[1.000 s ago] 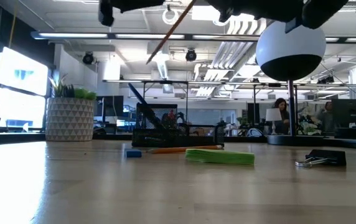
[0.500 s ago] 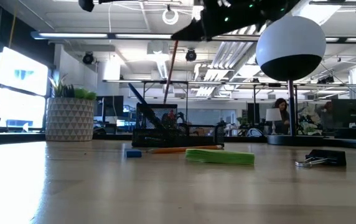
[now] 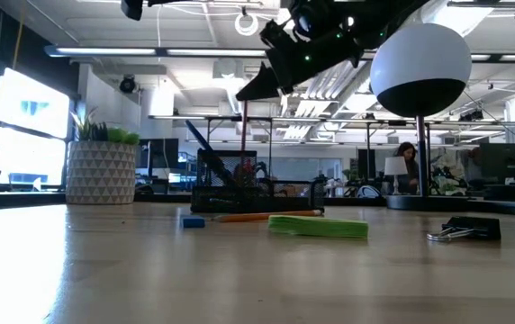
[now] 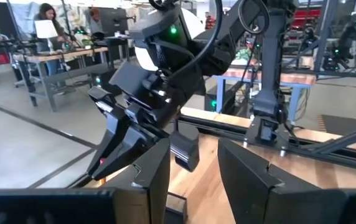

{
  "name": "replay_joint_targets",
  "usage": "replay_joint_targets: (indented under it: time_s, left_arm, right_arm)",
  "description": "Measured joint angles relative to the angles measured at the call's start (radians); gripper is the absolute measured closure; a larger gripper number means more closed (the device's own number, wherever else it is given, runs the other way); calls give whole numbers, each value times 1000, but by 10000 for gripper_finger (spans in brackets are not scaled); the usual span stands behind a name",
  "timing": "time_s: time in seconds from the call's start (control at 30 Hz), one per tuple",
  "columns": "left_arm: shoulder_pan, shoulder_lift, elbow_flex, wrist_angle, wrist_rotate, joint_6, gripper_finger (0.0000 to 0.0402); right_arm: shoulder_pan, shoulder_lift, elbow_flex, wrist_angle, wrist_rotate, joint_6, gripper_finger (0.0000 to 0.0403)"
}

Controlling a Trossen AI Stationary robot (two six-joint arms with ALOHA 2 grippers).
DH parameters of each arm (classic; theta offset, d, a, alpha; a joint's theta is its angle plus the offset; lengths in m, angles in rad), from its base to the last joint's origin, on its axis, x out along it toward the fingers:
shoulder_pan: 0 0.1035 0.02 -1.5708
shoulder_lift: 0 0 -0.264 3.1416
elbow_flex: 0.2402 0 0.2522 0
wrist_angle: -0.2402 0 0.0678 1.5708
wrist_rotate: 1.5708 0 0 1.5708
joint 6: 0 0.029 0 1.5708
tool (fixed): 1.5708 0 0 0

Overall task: Pick and place office supplies into organizer
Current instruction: Put the orange pencil into the black desk organizer

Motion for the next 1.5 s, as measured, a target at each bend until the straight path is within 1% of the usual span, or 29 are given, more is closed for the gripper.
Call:
replay_joint_targets:
  time_s: [0.17, 0.4, 0.57, 0.63, 0.77, 0.9, 1.0, 1.07, 1.13, 1.2, 1.27, 1.33, 1.5]
  left_arm:
    - [0, 0, 0, 0, 5, -12, 280]
    - [0, 0, 0, -13, 5, -35, 281]
    - [0, 0, 0, -41, 5, -42, 282]
    - [0, 0, 0, -51, 5, -45, 282]
    - [0, 0, 0, -60, 5, -52, 284]
    - [0, 0, 0, -60, 5, -52, 284]
    - [0, 0, 0, -62, 6, -53, 284]
    - [0, 0, 0, -71, 27, -59, 284]
    - [0, 1, 0, -71, 37, -63, 284]
    - [0, 1, 0, -66, 45, -69, 284]
    - [0, 1, 0, -67, 67, -92, 284]
    - [0, 2, 0, -69, 71, -112, 284]
    - [0, 34, 0, -125, 78, -166, 284]
  right_arm:
    - [-1, 0, 0, -12, 2, 65, 344]
    - [-9, 0, 0, -60, 1, 104, 292]
    - [-12, -21, 0, -80, 12, 107, 270]
    - [-12, -47, 0, -75, 28, 103, 267]
    - [-6, -138, 0, -72, 17, 104, 266]
    - [16, -255, 0, -92, -43, 158, 265]
    - [36, -335, 2, -175, -115, 211, 265]
    - [56, -377, 2, -274, -134, 224, 265]
    - [78, -404, 2, -409, -123, 223, 265]
    - [102, -415, 1, -556, -85, 224, 265]
    - [134, -416, -24, -638, -41, 230, 265]
    - [168, -427, -95, -614, -22, 254, 265]
    - [240, -499, -329, -290, -9, 334, 265]
